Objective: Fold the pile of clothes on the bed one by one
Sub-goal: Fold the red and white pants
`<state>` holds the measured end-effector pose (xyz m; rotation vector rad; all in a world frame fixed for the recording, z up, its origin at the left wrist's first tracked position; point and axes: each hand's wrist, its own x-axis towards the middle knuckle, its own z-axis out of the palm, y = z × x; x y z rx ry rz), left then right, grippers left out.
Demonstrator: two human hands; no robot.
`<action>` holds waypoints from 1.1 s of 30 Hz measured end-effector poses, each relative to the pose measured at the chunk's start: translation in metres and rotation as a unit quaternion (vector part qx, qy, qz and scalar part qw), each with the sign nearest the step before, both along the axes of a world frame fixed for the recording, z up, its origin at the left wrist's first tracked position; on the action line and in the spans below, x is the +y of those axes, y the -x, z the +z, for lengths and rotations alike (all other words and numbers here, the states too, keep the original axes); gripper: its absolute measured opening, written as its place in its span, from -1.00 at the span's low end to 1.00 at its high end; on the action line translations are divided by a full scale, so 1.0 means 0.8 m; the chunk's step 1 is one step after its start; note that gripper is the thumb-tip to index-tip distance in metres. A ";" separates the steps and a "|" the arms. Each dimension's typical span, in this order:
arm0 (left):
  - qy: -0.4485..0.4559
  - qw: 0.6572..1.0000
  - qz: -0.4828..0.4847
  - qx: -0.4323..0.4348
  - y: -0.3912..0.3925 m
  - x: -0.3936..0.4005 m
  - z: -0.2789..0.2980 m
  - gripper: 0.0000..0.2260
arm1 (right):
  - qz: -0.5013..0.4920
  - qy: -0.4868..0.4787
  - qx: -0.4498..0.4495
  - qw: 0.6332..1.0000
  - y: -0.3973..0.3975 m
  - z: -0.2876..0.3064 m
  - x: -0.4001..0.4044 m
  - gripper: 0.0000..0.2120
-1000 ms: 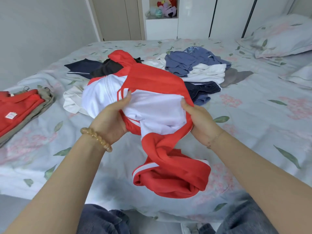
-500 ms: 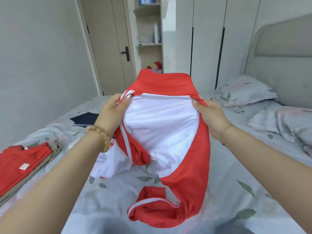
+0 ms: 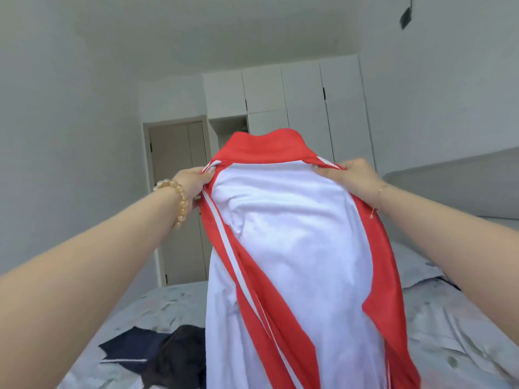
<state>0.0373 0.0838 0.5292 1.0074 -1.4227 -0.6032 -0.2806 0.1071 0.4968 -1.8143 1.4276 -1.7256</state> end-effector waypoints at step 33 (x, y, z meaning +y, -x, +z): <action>-0.036 0.991 -0.065 -0.109 0.140 0.023 -0.122 -0.76 | 0.081 0.099 -0.201 0.971 0.094 0.003 -0.130 -0.79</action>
